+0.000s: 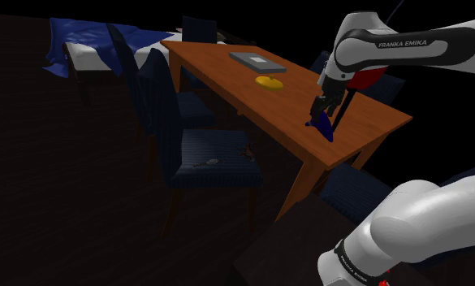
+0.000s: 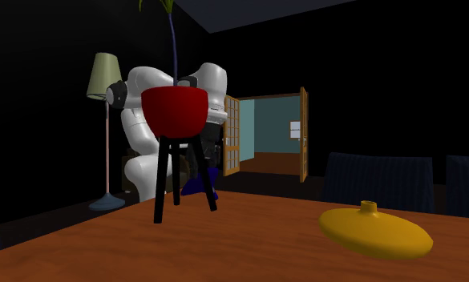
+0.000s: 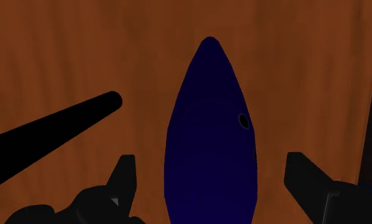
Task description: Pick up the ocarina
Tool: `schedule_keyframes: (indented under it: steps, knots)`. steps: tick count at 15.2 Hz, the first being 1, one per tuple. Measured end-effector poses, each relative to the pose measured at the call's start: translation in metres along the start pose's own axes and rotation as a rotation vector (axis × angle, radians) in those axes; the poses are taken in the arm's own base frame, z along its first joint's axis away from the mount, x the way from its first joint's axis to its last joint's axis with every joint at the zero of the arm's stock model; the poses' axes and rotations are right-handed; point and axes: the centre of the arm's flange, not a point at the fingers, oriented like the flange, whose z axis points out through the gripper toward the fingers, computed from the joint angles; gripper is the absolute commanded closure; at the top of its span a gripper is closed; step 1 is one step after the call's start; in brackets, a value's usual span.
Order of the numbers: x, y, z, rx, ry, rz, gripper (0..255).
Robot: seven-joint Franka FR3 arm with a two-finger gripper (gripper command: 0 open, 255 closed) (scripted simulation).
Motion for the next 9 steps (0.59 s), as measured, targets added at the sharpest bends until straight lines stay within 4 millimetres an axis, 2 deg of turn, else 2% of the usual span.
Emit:
schedule_keyframes:
  steps: [9]
  knots:
    - [-0.0003,-0.0003,0.0014,0.0,0.003,0.002,255]
